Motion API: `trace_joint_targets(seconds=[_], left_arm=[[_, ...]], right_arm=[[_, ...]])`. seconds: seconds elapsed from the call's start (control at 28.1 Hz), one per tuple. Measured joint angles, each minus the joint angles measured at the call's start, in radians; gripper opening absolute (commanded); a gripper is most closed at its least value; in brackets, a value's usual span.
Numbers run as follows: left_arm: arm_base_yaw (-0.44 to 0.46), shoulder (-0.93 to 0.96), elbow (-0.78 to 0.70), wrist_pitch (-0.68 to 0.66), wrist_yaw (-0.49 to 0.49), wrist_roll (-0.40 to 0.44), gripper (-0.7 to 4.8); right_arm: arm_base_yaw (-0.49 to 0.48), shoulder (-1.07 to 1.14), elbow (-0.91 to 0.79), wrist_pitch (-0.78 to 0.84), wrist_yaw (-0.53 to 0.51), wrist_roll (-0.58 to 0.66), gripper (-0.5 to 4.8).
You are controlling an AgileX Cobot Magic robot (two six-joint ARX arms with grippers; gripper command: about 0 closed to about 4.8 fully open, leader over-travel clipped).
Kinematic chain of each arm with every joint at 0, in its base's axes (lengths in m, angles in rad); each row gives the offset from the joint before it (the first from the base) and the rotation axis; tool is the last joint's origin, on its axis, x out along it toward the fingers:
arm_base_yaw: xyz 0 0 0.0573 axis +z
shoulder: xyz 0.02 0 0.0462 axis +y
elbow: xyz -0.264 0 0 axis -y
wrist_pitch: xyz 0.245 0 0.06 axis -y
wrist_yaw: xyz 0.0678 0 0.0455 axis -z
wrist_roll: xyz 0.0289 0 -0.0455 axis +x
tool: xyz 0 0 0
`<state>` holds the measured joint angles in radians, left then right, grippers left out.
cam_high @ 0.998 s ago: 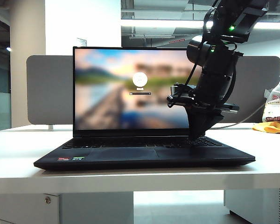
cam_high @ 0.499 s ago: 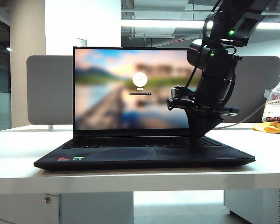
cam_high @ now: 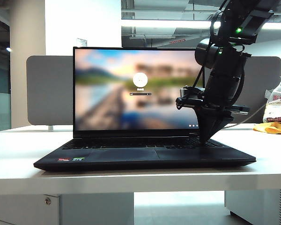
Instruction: Open the lid of the laptop and use the keypad to enter the password "123".
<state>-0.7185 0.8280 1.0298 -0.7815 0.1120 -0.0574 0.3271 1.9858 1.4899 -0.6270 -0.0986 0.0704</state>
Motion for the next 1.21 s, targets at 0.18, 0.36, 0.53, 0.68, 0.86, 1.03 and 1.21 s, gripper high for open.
trace_joint_targets(seconds=[0.18, 0.36, 0.53, 0.68, 0.86, 1.03, 1.21], left_arm=[[0.000, 0.000, 0.000, 0.002, 0.000, 0.001, -0.06], [0.000, 0.000, 0.000, 0.004, 0.000, 0.001, -0.06], [0.000, 0.000, 0.000, 0.005, 0.000, 0.001, -0.06], [0.000, 0.000, 0.000, 0.005, 0.000, 0.001, -0.06], [0.000, 0.000, 0.000, 0.005, 0.000, 0.001, -0.06], [0.000, 0.000, 0.000, 0.005, 0.000, 0.001, -0.06], [0.000, 0.000, 0.000, 0.005, 0.000, 0.001, -0.06]], right_arm=[[0.000, 0.002, 0.000, 0.000, 0.000, 0.000, -0.01], [0.000, 0.007, 0.001, -0.002, -0.009, 0.000, -0.01], [0.000, -0.022, -0.002, 0.000, 0.007, -0.012, -0.01], [-0.008, -0.033, -0.001, -0.012, 0.026, -0.016, -0.01], [-0.016, -0.028, -0.001, -0.019, 0.027, -0.018, -0.01], [-0.016, -0.028, -0.003, -0.019, 0.026, -0.019, -0.01], [-0.016, -0.014, -0.003, -0.023, 0.025, -0.019, -0.01]])
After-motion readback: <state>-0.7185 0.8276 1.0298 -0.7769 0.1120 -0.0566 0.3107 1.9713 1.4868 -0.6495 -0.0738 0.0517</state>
